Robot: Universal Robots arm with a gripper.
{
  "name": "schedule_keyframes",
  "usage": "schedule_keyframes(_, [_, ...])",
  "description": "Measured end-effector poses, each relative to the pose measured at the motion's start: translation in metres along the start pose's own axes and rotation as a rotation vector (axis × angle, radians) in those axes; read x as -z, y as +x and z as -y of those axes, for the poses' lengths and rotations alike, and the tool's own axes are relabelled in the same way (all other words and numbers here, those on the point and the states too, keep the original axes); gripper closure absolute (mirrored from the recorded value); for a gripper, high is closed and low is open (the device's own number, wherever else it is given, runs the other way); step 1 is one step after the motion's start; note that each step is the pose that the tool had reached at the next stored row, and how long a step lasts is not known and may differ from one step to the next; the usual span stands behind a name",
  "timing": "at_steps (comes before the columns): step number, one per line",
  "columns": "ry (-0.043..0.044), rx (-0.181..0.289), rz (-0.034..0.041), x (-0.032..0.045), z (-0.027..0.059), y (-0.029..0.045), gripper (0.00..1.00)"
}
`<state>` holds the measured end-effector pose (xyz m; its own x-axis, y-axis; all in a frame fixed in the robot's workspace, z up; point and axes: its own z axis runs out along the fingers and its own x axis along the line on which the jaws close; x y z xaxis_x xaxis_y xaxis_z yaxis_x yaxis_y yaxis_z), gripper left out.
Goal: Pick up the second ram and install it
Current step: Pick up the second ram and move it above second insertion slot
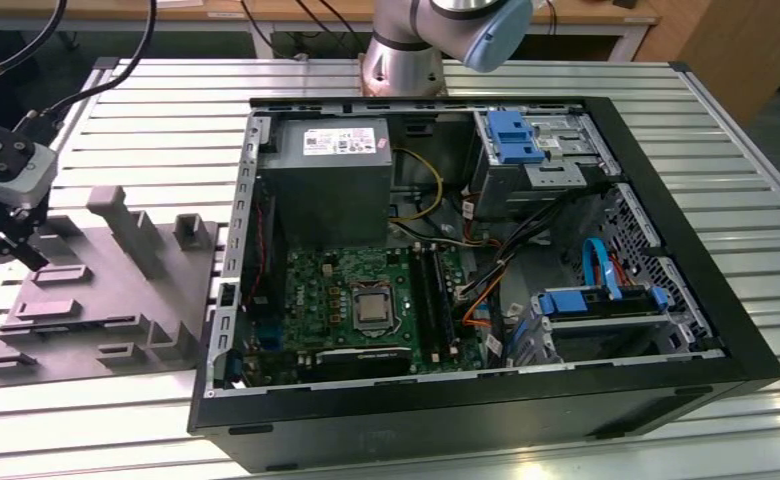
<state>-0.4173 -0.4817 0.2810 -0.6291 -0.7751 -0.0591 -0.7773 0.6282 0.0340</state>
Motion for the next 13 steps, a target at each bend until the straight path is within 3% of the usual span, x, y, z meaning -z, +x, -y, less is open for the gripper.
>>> schedule_keyframes(13, [-0.0119, 0.236, -0.0106, -0.0042, 0.0001, 0.0003, 0.9])
